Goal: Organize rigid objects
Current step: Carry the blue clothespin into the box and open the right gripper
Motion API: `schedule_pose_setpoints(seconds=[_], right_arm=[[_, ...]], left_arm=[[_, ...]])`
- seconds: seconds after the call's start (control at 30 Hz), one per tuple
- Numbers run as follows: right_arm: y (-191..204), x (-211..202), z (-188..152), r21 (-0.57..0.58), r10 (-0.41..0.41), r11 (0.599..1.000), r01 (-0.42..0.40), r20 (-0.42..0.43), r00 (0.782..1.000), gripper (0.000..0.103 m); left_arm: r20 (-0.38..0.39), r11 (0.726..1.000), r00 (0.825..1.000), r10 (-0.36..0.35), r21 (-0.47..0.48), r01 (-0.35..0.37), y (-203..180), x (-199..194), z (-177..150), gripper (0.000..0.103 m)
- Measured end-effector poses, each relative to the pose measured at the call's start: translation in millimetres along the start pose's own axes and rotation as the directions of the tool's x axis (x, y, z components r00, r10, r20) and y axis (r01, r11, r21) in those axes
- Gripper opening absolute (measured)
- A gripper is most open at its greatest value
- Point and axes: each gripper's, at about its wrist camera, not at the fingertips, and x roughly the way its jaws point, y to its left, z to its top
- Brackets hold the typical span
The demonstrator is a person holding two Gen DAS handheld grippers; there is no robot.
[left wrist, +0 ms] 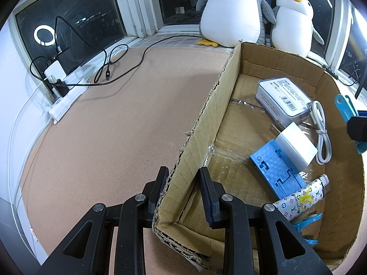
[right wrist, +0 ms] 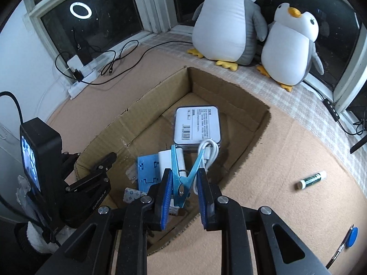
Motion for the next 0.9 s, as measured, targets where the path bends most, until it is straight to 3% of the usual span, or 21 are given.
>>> schedule_pose_setpoints(seconds=[0.53,0.7,0.9], right_arm=[[12.3,27.7,-0.8,-0.028,-0.011,1.0,0.011,-0.03,0.999,0.02],[11.0,26.8,-0.1,-0.016,-0.017,1.0,0.016,-0.019,1.0,0.031],[8.3,24.5,0.2,-0.007,-0.017,1.0,0.016,-0.013,1.0,0.034]], left_arm=[[0.0,1.0,1.0,0.0,0.0,0.0,0.0,0.0,-0.2,0.029],[0.0,1.0,1.0,0.0,0.0,0.0,0.0,0.0,-0.2,0.029],[0.0,1.0,1.0,0.0,0.001,0.0,0.0,0.0,-0.2,0.029]])
